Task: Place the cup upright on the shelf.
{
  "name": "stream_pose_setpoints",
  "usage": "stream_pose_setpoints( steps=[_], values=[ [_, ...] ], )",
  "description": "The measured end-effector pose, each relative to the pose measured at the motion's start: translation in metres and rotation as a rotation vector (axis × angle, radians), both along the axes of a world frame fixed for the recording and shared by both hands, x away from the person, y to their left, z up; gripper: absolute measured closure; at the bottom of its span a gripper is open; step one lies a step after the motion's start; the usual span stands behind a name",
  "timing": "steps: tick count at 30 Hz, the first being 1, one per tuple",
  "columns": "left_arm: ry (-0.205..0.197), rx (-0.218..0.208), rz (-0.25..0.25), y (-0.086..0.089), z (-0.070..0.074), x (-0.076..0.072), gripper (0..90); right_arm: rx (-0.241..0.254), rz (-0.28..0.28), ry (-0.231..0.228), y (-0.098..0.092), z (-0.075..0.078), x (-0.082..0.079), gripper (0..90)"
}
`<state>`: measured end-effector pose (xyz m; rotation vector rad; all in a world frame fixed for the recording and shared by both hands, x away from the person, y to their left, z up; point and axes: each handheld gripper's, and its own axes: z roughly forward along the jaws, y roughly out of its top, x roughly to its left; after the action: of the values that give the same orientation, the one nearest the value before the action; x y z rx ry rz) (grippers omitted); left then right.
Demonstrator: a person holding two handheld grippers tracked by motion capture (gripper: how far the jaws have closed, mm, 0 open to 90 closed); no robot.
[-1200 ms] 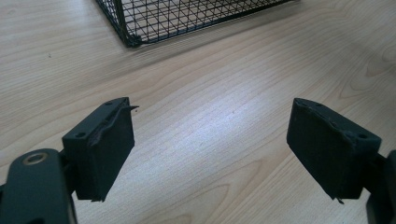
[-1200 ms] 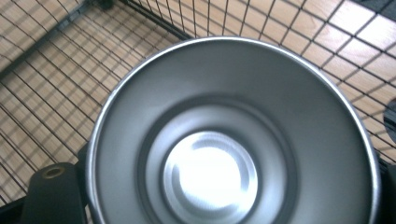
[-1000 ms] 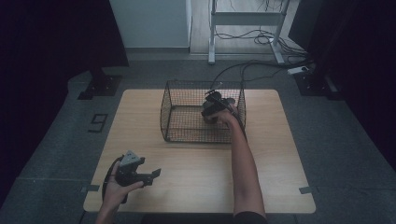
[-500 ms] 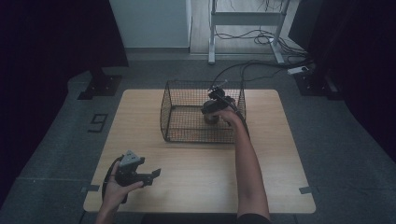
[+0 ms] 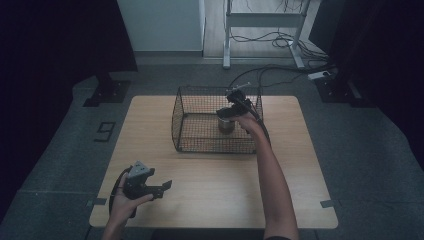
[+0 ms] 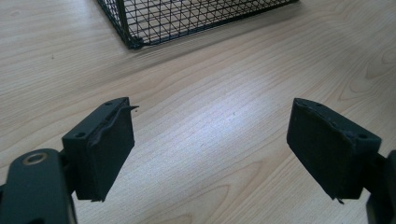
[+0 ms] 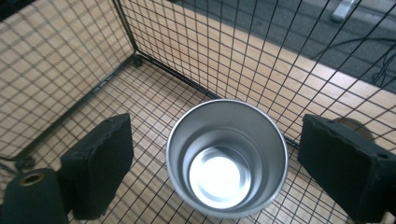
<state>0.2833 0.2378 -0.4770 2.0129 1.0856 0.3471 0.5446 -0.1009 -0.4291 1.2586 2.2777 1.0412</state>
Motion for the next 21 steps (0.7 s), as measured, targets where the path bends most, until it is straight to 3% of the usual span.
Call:
stream_pose_setpoints(
  steps=[8,9,12,13,20,21],
  values=[
    [-0.003,0.004,-0.004,-0.001,0.001,-0.001,15.3,0.037,0.013,-0.056,-0.006,0.018,-0.028,15.6],
    [-0.002,0.003,-0.003,-0.002,0.001,-0.001,15.3,0.051,0.023,-0.068,-0.010,0.022,-0.038,16.6],
    [-0.003,0.005,-0.002,-0.002,0.002,-0.001,15.3,0.060,0.029,-0.074,-0.013,0.023,-0.046,17.2],
    [-0.004,0.003,0.000,-0.002,0.002,-0.001,15.3,0.075,0.039,-0.081,-0.016,0.025,-0.056,17.7],
    [-0.004,0.009,0.002,-0.001,0.002,-0.001,15.3,0.096,0.067,-0.112,-0.026,0.028,-0.081,18.4],
    [-0.004,0.008,0.003,-0.001,0.002,-0.001,15.3,0.109,0.065,-0.121,-0.032,0.029,-0.091,18.9]
  ],
)
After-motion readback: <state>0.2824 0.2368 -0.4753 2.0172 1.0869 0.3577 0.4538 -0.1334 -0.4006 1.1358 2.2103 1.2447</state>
